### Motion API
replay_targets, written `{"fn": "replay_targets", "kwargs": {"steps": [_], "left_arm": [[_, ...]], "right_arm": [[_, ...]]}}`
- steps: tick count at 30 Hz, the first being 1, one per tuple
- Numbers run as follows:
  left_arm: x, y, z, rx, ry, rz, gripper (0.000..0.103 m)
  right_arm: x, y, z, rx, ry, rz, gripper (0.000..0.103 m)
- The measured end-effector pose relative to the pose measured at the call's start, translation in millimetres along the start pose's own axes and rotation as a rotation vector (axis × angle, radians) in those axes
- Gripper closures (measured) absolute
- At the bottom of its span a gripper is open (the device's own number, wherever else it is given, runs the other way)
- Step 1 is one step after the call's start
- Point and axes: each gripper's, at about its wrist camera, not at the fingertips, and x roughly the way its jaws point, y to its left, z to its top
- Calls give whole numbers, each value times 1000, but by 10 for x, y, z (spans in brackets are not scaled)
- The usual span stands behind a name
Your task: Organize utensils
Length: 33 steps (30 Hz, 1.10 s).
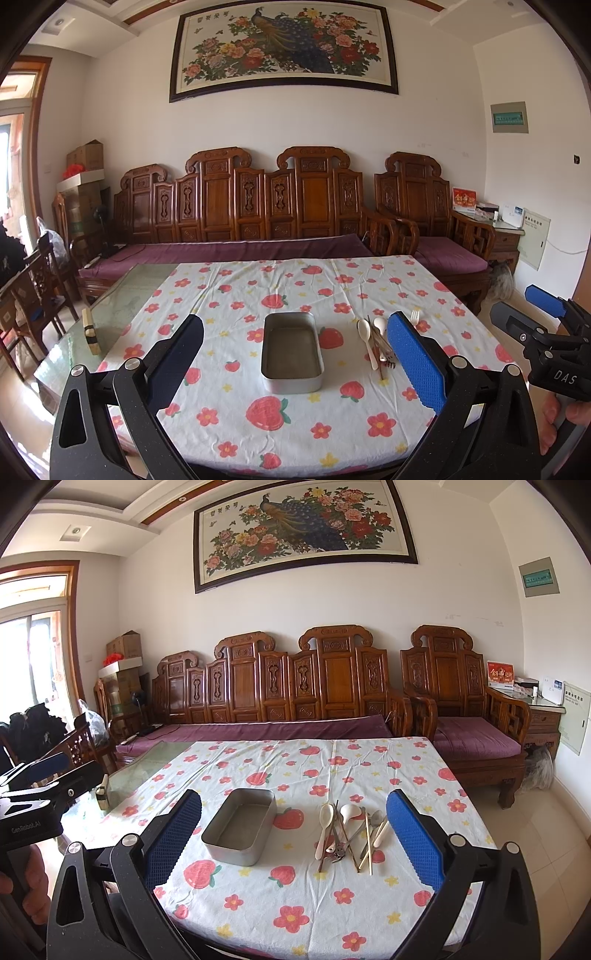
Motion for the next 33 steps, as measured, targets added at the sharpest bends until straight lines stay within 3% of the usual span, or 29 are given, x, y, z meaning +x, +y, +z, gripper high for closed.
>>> {"fn": "replay_targets", "kwargs": {"steps": [33], "left_arm": [[-85,-114,167,1,0,-5,6]], "right_arm": [[7,29,-6,-3,-8,-2,3]]}}
